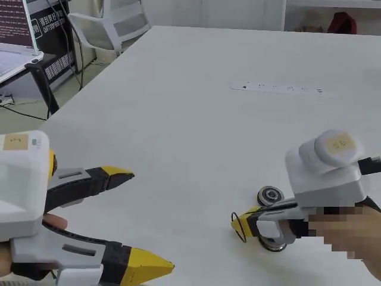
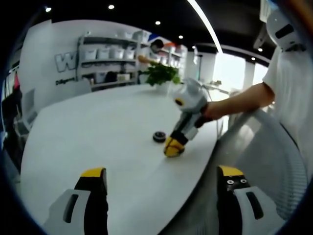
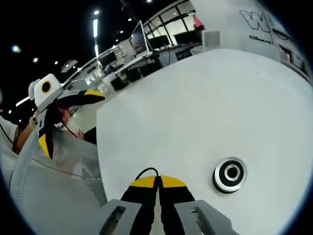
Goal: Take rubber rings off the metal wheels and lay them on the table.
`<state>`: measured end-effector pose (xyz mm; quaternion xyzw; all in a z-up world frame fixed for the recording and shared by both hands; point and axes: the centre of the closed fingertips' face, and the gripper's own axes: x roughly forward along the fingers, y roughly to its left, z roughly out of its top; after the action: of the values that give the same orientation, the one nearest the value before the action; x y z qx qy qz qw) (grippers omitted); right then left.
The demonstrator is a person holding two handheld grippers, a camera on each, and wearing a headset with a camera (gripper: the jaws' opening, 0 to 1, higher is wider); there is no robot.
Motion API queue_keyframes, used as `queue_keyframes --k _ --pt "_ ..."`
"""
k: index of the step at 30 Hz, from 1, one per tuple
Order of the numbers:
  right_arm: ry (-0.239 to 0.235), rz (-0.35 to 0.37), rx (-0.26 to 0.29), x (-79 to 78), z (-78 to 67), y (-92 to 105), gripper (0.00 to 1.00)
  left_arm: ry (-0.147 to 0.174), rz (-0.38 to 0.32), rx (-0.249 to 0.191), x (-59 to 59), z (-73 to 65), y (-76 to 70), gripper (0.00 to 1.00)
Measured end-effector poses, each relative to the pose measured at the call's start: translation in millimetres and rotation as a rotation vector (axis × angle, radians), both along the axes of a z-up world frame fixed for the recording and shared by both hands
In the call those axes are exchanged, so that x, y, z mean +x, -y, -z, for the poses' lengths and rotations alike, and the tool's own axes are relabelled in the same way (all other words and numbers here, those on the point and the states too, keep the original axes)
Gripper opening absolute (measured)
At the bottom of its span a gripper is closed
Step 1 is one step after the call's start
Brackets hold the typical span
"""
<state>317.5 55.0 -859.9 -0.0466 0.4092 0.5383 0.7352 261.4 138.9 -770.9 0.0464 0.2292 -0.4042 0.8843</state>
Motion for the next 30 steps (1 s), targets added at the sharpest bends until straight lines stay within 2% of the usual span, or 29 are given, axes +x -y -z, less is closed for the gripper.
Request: queue_keyframes --k 21,30 --pt "0.011 -0.026 -0.023 -1.5 2.2 3.6 0.00 -0.006 -0.017 0.004 1.0 1.5 -3.0 0.95" --pt "0.030 -0.009 0.012 4.4 -13.7 3.7 0.00 -0.009 -0.014 0.011 0.6 2.1 -2.8 0.95"
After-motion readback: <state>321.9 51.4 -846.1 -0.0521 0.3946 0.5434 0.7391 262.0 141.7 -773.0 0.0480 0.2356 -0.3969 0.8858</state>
